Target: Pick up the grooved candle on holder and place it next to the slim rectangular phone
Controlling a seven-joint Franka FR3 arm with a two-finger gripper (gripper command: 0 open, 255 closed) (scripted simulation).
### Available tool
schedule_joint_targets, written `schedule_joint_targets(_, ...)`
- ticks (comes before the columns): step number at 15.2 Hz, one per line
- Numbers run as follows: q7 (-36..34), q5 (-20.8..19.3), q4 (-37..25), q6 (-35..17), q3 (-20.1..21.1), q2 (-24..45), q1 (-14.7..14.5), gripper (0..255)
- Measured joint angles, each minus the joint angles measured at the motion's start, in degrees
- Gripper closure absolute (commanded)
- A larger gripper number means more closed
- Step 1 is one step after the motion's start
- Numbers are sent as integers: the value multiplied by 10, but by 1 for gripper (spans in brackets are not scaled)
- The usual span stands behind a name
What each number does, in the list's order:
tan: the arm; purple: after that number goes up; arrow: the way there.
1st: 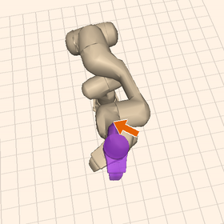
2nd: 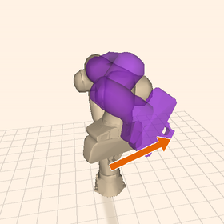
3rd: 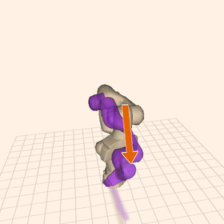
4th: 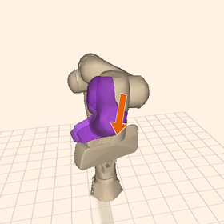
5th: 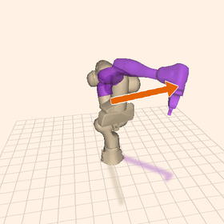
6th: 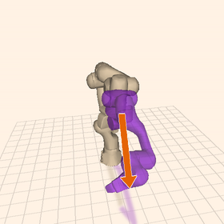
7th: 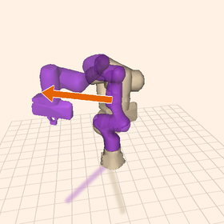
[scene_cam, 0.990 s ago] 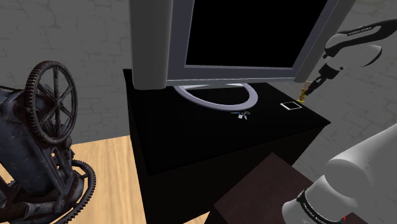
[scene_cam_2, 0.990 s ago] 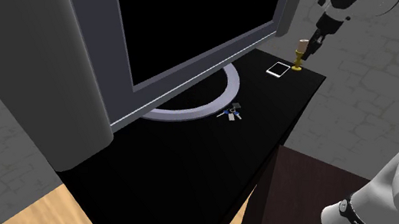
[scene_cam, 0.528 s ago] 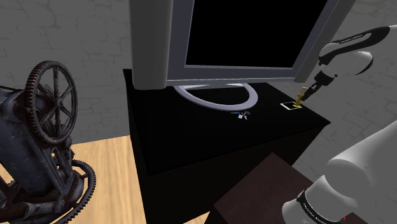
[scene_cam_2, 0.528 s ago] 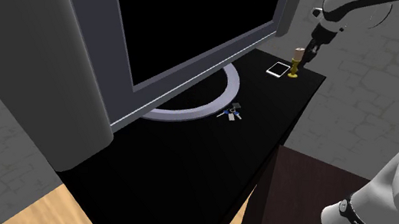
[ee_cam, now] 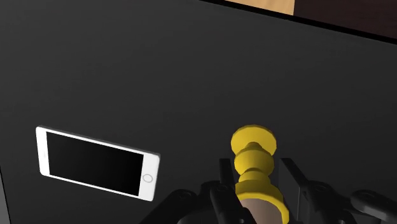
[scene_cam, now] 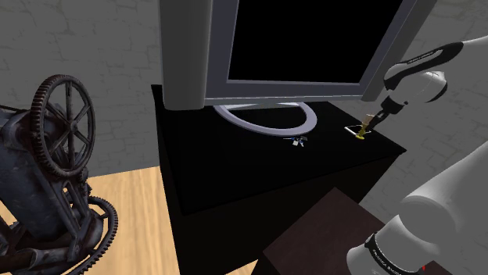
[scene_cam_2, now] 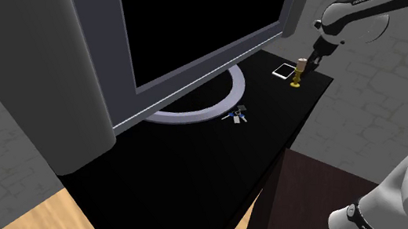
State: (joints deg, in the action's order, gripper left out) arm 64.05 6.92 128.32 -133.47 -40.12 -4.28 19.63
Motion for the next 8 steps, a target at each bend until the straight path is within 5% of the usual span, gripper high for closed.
schedule_joint_targets(8,29,34,23,-44,-4,30,-2,255)
